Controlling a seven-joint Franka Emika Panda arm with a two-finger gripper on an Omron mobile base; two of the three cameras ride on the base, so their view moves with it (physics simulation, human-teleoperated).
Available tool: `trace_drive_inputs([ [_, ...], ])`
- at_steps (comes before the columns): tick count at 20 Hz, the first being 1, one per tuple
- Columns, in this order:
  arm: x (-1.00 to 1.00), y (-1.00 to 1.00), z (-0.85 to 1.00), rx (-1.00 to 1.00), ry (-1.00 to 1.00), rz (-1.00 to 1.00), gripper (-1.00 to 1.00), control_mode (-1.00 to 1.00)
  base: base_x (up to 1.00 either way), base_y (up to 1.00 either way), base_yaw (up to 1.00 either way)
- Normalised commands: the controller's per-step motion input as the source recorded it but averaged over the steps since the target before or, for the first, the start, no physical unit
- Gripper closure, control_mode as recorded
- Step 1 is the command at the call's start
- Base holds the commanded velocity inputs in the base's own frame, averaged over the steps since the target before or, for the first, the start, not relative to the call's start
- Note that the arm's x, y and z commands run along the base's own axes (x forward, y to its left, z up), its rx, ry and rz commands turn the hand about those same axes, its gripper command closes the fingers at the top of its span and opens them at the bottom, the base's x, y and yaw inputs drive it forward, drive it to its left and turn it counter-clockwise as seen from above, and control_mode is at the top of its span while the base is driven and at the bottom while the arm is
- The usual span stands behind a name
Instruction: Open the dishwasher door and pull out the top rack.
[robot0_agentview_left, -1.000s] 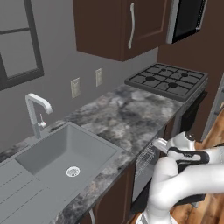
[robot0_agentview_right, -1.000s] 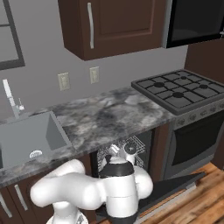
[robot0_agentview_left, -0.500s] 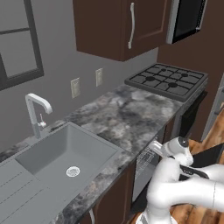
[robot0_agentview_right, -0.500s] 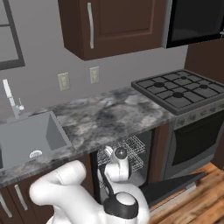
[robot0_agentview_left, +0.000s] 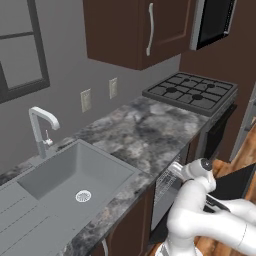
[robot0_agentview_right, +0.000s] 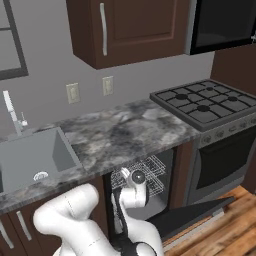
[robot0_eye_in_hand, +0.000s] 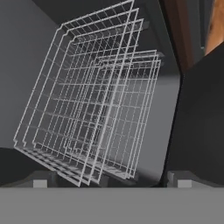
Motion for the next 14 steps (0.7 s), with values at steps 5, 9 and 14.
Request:
trace_drive_inputs([
  [5,0.38,-0.06,-0.10,0.13,0.13,-0.01,-1.00,-1.00,0.00,0.00,0.00],
  [9,0.43,-0.03,0.00,0.18,0.20,-0.01,-1.00,-1.00,0.00,0.00,0.00],
  [14,0.27,-0.12,-0.07,0.22,0.23,0.00,-1.00,-1.00,0.00,0.00,0.00],
])
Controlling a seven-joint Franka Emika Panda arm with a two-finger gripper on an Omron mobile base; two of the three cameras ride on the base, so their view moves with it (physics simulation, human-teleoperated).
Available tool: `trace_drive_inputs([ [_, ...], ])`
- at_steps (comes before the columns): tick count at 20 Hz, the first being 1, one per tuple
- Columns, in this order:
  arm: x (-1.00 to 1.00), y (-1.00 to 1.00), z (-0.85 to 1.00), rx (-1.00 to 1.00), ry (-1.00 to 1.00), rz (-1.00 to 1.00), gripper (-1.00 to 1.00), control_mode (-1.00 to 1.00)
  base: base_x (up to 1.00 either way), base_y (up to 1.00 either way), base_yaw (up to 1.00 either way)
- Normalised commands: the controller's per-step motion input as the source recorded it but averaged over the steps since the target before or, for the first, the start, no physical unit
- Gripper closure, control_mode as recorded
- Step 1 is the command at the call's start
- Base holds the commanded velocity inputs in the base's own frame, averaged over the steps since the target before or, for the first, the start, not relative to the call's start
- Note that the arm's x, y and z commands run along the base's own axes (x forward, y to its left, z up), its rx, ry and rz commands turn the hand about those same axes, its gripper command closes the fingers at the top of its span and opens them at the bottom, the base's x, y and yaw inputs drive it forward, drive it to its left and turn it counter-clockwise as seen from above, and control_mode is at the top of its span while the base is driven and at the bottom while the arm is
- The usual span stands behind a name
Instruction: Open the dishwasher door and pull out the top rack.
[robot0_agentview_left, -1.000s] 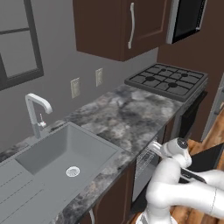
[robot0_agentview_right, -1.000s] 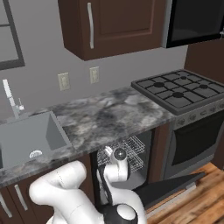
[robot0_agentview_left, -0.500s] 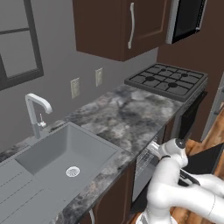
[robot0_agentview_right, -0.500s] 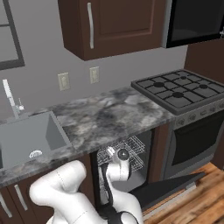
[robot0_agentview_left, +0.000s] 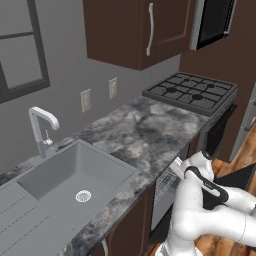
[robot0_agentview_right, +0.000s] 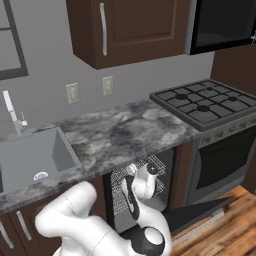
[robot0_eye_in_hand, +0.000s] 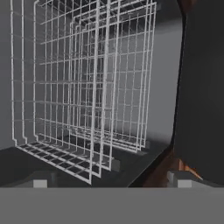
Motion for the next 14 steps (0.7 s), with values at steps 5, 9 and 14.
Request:
trace_drive_inputs([
  [5,0.14,-0.10,-0.24,0.22,0.20,0.00,-1.00,-1.00,0.00,0.00,0.00],
  [9,0.14,-0.06,-0.34,0.20,0.16,0.00,-1.00,-1.00,0.00,0.00,0.00],
  [14,0.23,-0.01,-0.46,0.20,0.14,0.00,-1.00,-1.00,0.00,0.00,0.00],
])
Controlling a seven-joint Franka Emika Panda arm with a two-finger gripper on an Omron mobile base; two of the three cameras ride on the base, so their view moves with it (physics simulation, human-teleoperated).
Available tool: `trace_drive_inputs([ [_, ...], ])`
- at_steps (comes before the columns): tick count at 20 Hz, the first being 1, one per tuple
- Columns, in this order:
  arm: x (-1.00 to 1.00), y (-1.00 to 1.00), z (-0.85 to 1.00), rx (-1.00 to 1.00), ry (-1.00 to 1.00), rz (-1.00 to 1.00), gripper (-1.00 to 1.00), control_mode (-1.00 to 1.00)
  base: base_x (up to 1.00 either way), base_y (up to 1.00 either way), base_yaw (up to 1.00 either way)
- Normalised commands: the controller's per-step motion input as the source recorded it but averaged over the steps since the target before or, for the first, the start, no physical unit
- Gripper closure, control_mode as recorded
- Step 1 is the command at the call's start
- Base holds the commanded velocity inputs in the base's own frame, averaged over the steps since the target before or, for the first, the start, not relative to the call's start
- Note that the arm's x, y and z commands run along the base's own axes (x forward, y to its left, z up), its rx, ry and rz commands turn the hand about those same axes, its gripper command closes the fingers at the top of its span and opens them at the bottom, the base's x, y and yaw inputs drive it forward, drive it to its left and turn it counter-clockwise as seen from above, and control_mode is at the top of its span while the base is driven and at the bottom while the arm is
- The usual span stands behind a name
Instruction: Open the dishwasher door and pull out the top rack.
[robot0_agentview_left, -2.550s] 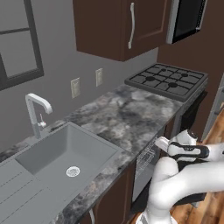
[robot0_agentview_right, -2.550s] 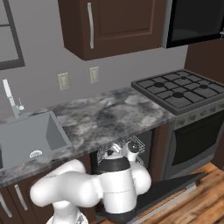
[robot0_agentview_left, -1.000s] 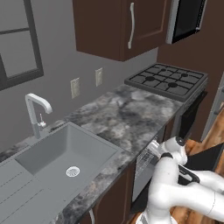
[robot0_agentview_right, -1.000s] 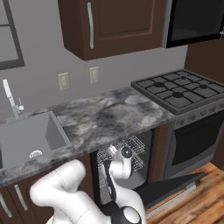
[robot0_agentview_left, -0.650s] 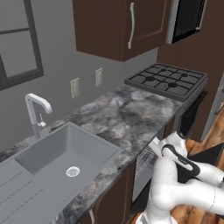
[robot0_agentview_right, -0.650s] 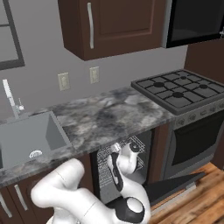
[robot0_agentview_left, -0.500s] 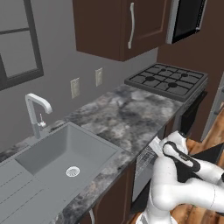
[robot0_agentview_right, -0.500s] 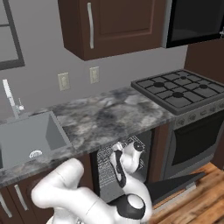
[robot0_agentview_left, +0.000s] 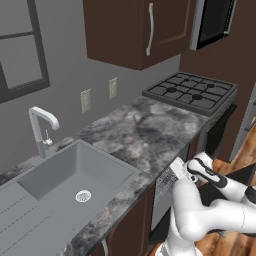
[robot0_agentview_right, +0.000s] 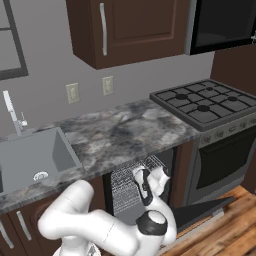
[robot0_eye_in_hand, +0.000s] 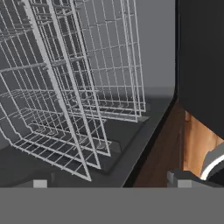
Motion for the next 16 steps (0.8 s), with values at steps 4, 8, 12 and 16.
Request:
trace_drive_inputs([
  [4,0.40,0.00,-0.44,0.21,0.08,-0.01,-1.00,-1.00,0.00,0.00,0.00],
  [8,0.35,0.00,-0.17,0.23,0.02,0.00,-1.00,-1.00,0.00,0.00,0.00],
  [12,0.33,0.00,0.00,0.20,0.00,0.00,-1.00,-1.00,0.00,0.00,0.00],
  [16,0.47,0.00,-0.24,0.13,0.00,0.00,-1.00,-1.00,0.00,0.00,0.00],
])
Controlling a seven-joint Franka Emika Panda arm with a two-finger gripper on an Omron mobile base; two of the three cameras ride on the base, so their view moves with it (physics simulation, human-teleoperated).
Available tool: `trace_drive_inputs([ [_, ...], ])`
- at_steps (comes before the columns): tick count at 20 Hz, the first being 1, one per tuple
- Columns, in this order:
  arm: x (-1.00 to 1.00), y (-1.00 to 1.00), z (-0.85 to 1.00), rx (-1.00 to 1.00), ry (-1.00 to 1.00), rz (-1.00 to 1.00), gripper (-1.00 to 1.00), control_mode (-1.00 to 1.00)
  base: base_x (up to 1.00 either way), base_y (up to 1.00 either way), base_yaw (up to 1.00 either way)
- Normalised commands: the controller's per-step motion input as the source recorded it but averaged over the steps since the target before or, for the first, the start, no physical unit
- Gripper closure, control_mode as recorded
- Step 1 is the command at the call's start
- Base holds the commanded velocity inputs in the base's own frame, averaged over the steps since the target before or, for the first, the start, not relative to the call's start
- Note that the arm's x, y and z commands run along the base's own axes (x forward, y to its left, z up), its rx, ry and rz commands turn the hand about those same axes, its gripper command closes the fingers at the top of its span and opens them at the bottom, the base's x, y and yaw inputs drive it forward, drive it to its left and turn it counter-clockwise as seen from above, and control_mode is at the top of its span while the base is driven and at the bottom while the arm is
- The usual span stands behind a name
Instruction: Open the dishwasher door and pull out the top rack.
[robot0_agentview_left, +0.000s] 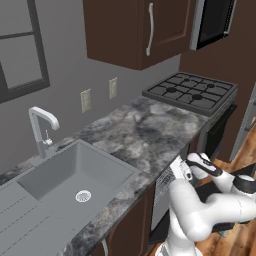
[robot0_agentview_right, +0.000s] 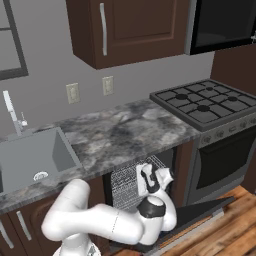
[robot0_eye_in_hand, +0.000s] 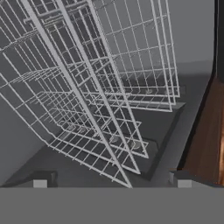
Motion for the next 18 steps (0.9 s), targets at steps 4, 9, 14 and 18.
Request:
trace_drive_inputs([
  [4,0.52,0.04,-0.52,0.08,0.00,0.00,-1.00,-1.00,0.00,0.00,0.00],
  [9,0.50,0.13,-0.58,0.05,0.00,0.00,-1.00,-1.00,0.00,0.00,0.00],
  [14,0.49,0.10,-0.71,0.05,0.01,0.00,-1.00,-1.00,0.00,0.00,0.00],
  [18,0.48,0.08,-0.79,0.03,0.01,0.00,-1.00,-1.00,0.00,0.00,0.00],
])
